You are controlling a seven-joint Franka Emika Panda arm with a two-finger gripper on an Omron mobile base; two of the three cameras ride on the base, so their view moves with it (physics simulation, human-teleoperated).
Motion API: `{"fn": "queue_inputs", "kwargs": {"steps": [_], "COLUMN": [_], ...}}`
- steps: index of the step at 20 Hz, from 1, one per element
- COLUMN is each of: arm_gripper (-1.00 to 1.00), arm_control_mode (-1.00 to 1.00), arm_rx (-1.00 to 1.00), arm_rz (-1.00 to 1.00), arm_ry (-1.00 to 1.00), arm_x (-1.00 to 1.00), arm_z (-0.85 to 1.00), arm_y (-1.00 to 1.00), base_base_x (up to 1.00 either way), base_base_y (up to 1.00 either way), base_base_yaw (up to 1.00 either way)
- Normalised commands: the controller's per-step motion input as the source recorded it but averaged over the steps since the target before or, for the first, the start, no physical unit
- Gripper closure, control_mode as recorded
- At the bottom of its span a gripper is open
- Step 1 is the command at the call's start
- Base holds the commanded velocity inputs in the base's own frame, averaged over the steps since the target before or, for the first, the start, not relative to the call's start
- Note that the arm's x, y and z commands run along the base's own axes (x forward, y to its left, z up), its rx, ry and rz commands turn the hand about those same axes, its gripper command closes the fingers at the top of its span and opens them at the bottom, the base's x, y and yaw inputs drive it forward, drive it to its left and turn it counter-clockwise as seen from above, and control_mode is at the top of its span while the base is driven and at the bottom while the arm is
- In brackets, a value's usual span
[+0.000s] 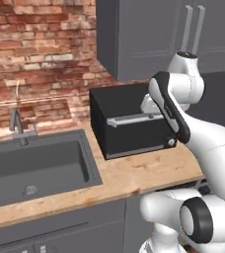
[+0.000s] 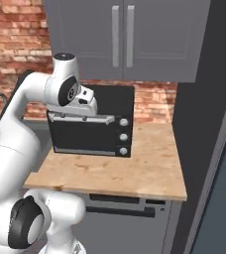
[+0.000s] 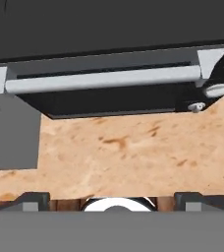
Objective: Navigate to the toaster oven.
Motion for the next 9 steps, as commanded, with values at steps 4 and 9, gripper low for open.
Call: {"fn": "queue_inputs", "kwargs": {"steps": [4, 9], "arm_gripper": [-1.00, -1.00], "arm_control_mode": [1.00, 1.00], "arm_rx": [0.00, 0.00], "arm_rz": [0.00, 0.00], "arm_ry": [0.00, 0.00], "arm_x": [0.00, 0.00], "arm_z": [0.00, 0.00], "arm_y": [0.00, 0.00], "base_base_x": [0.57, 0.50], "base_base_y": [-0.09, -0.09], "base_base_yaw": [0.23, 0.19]}}
